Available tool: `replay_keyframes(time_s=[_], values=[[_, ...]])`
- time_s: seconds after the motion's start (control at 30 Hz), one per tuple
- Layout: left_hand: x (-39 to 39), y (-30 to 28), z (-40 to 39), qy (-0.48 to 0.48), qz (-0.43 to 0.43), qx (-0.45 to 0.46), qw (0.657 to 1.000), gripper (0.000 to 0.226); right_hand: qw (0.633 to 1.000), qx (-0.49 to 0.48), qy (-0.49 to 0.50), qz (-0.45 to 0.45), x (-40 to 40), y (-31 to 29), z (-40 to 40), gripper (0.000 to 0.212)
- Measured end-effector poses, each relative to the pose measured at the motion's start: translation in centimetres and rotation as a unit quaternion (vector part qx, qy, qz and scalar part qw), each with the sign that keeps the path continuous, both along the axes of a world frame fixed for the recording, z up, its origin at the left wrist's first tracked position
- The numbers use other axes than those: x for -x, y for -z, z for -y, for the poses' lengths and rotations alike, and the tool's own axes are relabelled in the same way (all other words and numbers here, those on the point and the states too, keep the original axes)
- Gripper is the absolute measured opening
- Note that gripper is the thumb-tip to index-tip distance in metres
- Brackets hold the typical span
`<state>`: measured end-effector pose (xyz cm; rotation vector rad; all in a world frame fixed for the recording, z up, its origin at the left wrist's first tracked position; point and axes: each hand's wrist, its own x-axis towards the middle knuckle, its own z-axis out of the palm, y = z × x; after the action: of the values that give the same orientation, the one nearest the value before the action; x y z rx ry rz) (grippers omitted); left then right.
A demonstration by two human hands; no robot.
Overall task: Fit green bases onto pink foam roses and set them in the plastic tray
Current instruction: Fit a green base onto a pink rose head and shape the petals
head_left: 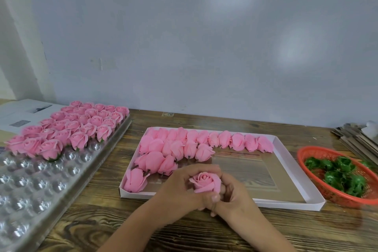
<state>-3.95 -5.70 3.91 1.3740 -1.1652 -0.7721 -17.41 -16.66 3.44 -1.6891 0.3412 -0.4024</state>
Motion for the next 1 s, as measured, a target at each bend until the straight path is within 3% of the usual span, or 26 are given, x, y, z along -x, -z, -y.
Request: replay_keyframes(time_s=[0.13,0.4,0.7,1.0], values=[[-0.1,-0.03,-0.05,0.004,-0.006,0.006,1.0,0.06,1.0,-0.012,-0.003,0.009,0.02,-0.09,0.06,0.037],[0.12,-0.38,0.0,-0.012,-0.003,0.044,0.999,0.026,1.0,-0.002,-0.007,0.007,0.06,0.07,0.04,0.034],[0.2,-0.02,0.06,-0.013,0.011,-0.001,1.0,0.062,0.999,-0.023,0.016,0.034,-0.14,0.32,-0.02,0.042],[-0.39,0.33,0.26,-0.078,0.048,-0.015,0.996,0.049,0.992,-0.022,0.079,0.101,-0.25,0.82,0.19,0.034]])
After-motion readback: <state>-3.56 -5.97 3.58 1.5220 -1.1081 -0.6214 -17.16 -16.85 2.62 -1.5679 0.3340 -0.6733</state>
